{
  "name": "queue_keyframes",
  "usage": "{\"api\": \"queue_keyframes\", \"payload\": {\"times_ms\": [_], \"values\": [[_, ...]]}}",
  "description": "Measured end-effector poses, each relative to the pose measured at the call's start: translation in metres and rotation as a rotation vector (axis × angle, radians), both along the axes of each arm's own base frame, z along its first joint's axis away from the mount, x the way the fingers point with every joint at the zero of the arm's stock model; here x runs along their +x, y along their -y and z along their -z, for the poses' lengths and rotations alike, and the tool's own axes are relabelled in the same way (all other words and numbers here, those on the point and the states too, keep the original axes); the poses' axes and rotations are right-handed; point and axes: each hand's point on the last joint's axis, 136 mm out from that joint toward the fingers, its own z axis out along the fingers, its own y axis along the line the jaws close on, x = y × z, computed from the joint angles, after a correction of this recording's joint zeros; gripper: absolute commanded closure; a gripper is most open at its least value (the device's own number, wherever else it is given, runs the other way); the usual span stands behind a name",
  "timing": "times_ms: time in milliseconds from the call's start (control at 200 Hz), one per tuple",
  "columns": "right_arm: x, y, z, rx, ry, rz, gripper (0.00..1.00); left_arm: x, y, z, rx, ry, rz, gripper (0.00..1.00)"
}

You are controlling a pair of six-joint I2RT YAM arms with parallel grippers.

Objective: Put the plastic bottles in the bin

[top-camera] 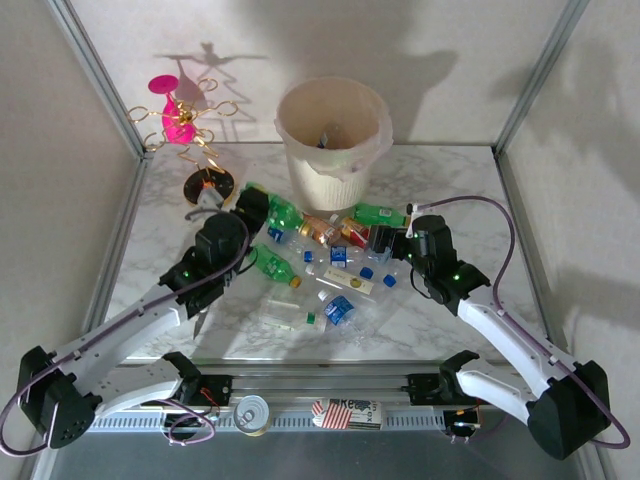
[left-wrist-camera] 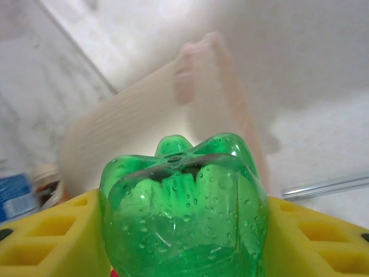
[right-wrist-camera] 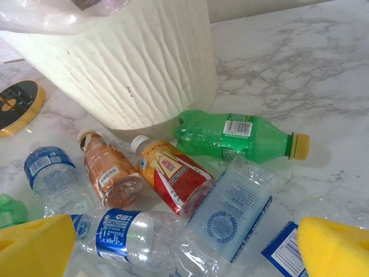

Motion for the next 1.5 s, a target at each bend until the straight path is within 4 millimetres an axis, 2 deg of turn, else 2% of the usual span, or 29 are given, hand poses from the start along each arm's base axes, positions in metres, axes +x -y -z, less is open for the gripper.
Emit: {"api": "queue_keyframes", "payload": {"times_ms": [130, 351, 491, 566, 631, 731, 876, 992, 1107, 1157, 1227, 1302, 1497], "values": [[0.0, -0.001, 0.0, 0.004, 0.0, -0.001, 0.01, 0.024, 0.016, -0.041, 0.038, 0.07, 0.013, 0.46], [-0.003, 0.001, 0.006, 0.005, -0.013, 0.002, 0.01, 0.082, 0.044, -0.103, 0.114, 0.177, 0.028, 0.46], [-0.007, 0.004, 0.004, 0.023, -0.006, 0.01, 0.01, 0.115, 0.055, -0.13, 0.156, 0.228, 0.026, 0.46], [-0.008, 0.004, -0.001, 0.035, 0.007, 0.012, 0.01, 0.132, 0.065, -0.136, 0.177, 0.242, 0.039, 0.46], [-0.01, 0.005, -0.004, 0.043, 0.015, 0.013, 0.01, 0.148, 0.075, -0.136, 0.196, 0.244, 0.053, 0.46], [-0.011, 0.006, -0.007, 0.053, 0.02, 0.017, 0.01, 0.17, 0.094, -0.125, 0.225, 0.224, 0.086, 0.46], [-0.016, 0.009, -0.011, 0.066, 0.021, 0.023, 0.01, 0.203, 0.122, -0.095, 0.266, 0.169, 0.137, 0.46], [-0.019, 0.011, -0.015, 0.076, 0.029, 0.028, 0.01, 0.219, 0.134, -0.069, 0.3, 0.119, 0.158, 0.46], [-0.023, 0.014, -0.017, 0.081, 0.032, 0.03, 0.01, 0.226, 0.138, -0.049, 0.332, 0.079, 0.165, 0.44], [-0.025, 0.015, -0.018, 0.082, 0.034, 0.031, 0.01, 0.227, 0.138, -0.045, 0.342, 0.068, 0.168, 0.37], [-0.026, 0.016, -0.018, 0.083, 0.034, 0.035, 0.01, 0.226, 0.138, -0.044, 0.356, 0.063, 0.169, 0.23], [-0.027, 0.017, -0.017, 0.08, 0.029, 0.037, 0.01, 0.226, 0.137, -0.048, 0.359, 0.069, 0.166, 0.14], [-0.028, 0.017, -0.016, 0.084, 0.022, 0.04, 0.01, 0.225, 0.137, -0.05, 0.376, 0.071, 0.17, 0.06]]}}
